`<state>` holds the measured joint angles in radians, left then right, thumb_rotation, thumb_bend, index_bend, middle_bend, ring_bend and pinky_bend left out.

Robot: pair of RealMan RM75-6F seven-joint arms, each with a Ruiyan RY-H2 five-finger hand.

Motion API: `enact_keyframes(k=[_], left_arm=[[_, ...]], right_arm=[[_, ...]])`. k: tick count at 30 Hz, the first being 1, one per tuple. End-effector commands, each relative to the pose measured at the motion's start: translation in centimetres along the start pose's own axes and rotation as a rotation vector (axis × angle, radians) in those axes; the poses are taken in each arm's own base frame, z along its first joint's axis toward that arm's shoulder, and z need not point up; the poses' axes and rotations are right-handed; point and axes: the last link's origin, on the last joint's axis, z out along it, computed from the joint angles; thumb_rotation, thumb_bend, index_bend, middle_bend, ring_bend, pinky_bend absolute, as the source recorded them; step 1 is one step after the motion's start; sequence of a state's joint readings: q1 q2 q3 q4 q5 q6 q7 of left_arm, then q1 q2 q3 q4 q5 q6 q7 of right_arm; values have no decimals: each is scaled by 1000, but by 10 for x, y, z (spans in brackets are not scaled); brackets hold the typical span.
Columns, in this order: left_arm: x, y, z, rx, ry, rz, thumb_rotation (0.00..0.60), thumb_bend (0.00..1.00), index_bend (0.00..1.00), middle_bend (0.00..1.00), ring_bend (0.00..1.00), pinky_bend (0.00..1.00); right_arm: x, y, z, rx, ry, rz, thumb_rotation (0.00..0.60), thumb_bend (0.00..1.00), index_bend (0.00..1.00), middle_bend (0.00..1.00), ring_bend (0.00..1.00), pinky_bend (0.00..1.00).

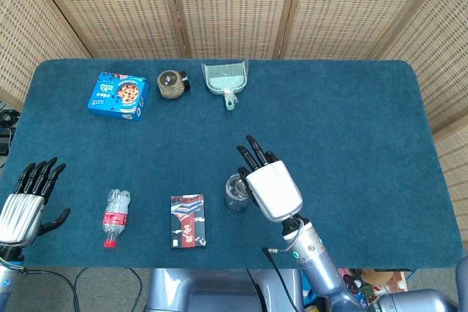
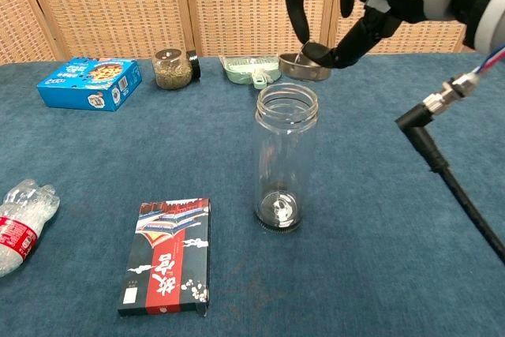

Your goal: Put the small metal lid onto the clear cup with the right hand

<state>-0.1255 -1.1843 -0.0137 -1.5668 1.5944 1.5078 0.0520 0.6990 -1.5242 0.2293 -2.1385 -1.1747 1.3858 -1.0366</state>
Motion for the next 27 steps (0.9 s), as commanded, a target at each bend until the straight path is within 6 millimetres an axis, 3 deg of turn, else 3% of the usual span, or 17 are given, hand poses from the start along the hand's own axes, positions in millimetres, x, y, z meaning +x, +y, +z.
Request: enact_keyframes(k=[1,27], left_arm=[[1,0,0,-1,5,-3,600,301,0,0,0,0],[4,1,2,-5,7,-23,600,300,0,0,0,0]], right_arm=[[-1,-3,1,1,0,4,600,552,640,277,102,457],[-18,-16,5,9,-37,22,600,552,641,278,102,457]])
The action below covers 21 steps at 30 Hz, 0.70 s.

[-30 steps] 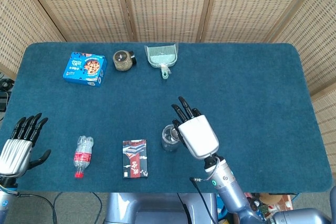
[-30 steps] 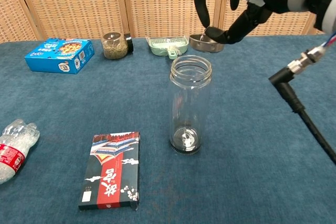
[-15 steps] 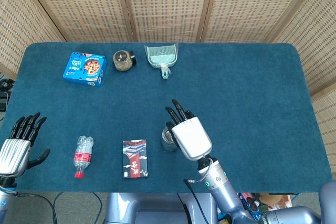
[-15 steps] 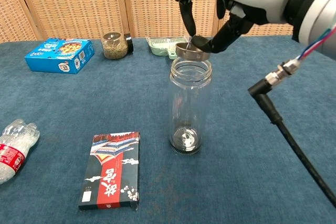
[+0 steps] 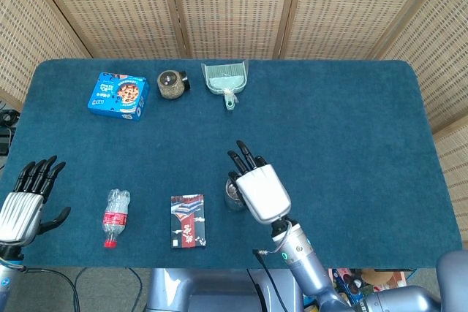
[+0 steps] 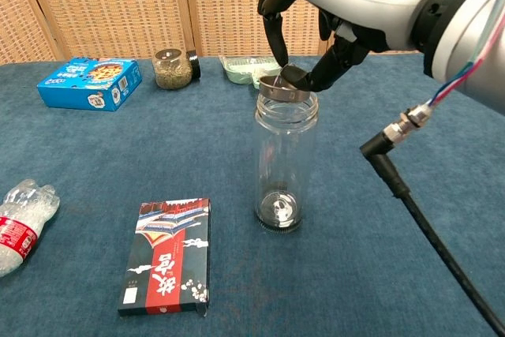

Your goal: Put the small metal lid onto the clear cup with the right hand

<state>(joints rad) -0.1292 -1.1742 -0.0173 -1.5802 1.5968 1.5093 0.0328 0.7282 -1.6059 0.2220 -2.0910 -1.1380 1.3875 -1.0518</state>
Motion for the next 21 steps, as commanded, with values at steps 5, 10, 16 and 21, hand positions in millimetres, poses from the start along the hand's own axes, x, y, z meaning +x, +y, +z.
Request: enact_keyframes(k=[5,10,16,21], left_arm=[[0,0,0,-1,-1,0,600,301,0,0,0,0],[0,-1,0,0,-2,0,600,301,0,0,0,0],[-1,-1,0,1,-3,1,600,301,0,0,0,0],[-1,-1,0,1,-6,0,600,301,0,0,0,0]], right_arm=[[-4,-2,3,-2,0,1,600,552,641,278,102,457],[-6,-3,6,-5,12,4,600,552,641,278,102,457],[-8,-5,8,-3,27,13,600,552,641,279,102,457],[-11,-6,8,-1,27,18,600,552,641,280,102,457]])
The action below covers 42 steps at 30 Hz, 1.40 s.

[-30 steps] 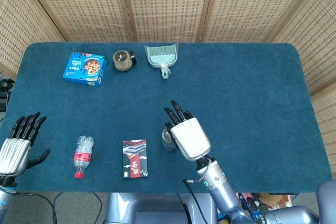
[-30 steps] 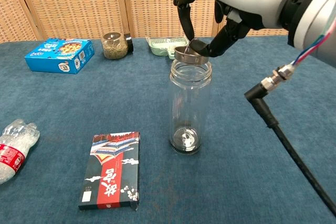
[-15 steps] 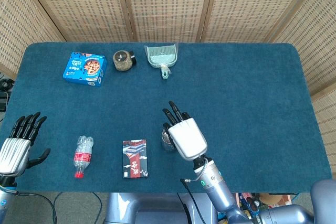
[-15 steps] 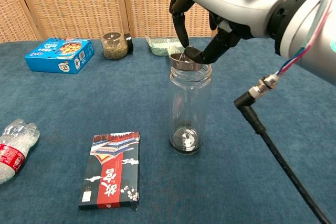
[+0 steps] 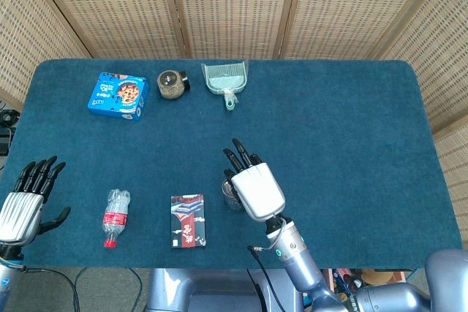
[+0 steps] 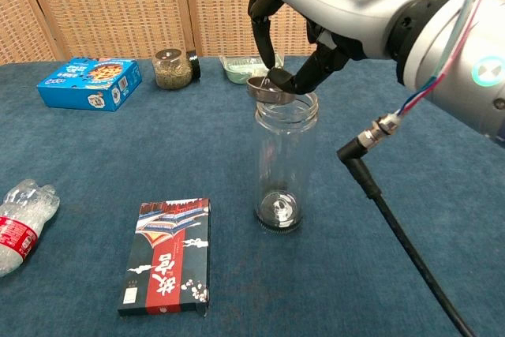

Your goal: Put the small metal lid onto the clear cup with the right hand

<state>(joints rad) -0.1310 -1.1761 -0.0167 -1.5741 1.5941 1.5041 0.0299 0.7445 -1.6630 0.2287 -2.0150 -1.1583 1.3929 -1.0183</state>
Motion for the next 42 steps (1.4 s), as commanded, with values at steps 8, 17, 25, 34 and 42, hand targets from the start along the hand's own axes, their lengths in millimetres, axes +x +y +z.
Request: enact_keyframes(k=[8,17,25,34,42], left_arm=[[0,0,-1,0,1,-4,600,300,0,0,0,0],[0,1,-1,-3,-1,-4,600,301,0,0,0,0],[0,0,-1,-1,-2,-5,600,300,0,0,0,0],[0,1,-1,-2,-2,-6,600,301,0,0,0,0],[0,0,-1,-1,0,-6,600,302,0,0,0,0]], right_arm=[[-5,-3,2,2,-7,12,600,552,641,280,102,457],[-8,-4,4,0,-8,11,600,549,641,263,102,457],[-9,-3,3,5,-16,8,600,401,589,182,102,457],[-7,-2,2,3,-17,4,600,373,573,170,102,457],[-5,1,2,-4,-14,-2,600,372,573,170,102,457]])
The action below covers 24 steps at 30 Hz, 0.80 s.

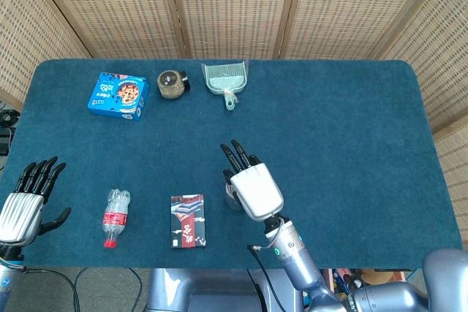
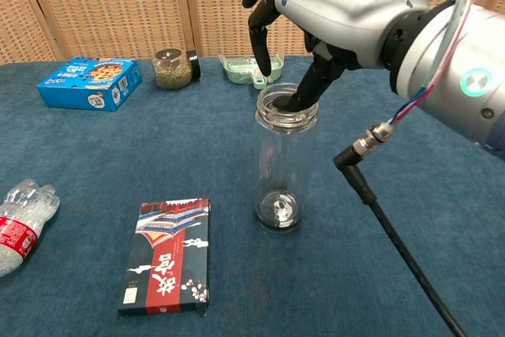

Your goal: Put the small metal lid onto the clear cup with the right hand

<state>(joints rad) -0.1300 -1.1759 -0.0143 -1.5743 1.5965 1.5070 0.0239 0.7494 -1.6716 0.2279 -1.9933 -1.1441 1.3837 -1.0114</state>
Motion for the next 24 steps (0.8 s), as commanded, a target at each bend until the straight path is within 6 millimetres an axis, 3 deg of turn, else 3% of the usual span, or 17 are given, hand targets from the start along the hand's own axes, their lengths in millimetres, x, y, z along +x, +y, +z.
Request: enact_keyframes(k=[1,13,21,24], left_arm=[[0,0,0,1,0,0,600,301,0,0,0,0],[2,-1,-1,4,6,-2,600,300,0,0,0,0],[3,-1,-2,3,11,-1,600,301,0,0,0,0],[3,-1,-2,3,11,2,600,301,0,0,0,0]], right_arm=[[1,1,0,-2,2,1,600,372,571,169,102,457],[22,11,-8,-19,24,0,600,372,431,90,41,424],[39,41,-28,-90,22,-5,600,407,414,64,21,400],[42,62,-42,-134,22,-12,600,379,393,39,4,373]])
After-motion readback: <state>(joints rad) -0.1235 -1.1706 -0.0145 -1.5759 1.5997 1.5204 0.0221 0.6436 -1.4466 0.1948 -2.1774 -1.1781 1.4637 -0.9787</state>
